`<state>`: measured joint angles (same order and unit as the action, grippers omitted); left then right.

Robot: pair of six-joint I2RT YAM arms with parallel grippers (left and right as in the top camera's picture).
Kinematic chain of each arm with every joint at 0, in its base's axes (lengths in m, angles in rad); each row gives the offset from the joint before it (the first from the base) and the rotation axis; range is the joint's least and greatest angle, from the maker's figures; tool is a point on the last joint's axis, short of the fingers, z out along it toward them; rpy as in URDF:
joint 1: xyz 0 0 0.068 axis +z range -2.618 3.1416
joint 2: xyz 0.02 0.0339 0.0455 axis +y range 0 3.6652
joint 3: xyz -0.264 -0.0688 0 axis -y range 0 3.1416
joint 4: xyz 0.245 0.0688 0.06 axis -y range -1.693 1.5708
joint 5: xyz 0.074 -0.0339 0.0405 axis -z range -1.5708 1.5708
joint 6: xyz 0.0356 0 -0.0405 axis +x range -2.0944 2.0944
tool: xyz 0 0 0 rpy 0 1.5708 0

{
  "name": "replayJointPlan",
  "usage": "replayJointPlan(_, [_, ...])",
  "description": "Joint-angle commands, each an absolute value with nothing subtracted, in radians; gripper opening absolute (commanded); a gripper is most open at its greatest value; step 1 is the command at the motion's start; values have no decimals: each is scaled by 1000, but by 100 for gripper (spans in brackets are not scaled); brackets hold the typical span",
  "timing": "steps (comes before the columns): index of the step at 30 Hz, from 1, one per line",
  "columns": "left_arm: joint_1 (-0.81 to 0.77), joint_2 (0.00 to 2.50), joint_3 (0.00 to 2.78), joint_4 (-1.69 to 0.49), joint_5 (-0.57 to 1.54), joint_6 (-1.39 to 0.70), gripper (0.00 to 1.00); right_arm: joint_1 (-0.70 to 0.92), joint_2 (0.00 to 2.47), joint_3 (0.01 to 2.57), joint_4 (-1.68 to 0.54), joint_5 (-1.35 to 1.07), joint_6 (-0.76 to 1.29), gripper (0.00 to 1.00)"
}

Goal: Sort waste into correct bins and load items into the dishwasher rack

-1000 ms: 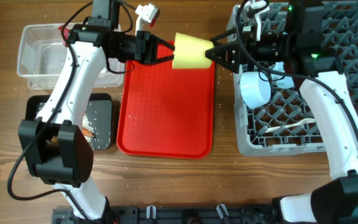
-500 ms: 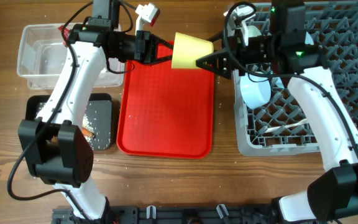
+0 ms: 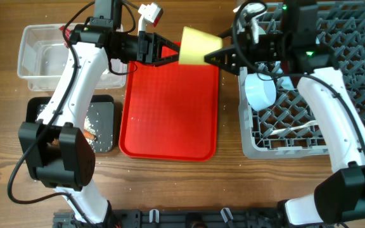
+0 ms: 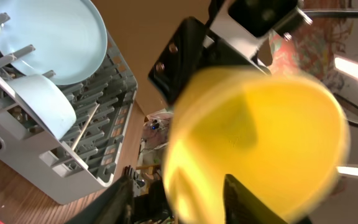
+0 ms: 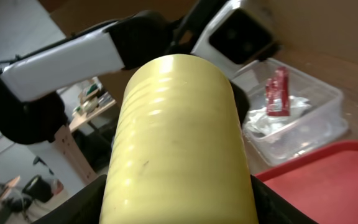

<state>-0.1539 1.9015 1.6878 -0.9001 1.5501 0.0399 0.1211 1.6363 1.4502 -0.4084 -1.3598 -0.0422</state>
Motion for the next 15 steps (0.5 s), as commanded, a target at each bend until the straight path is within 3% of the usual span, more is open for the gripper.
replayJointPlan(1, [-147, 1879, 1702, -900, 1529, 45, 52, 25, 1647, 1462, -467, -1284, 2, 49])
replayJointPlan(6, [-148, 1879, 1702, -901, 1319, 45, 62, -80, 1596, 1463, -703, -968, 4, 50])
replayJointPlan(11, [-149, 1879, 1702, -904, 859, 45, 66, -96, 1464, 1521, -1089, -531, 18, 52])
replayJointPlan(15, [-149, 1879, 1702, -913, 649, 45, 68, -96, 1398, 1528, -1334, -329, 91, 52])
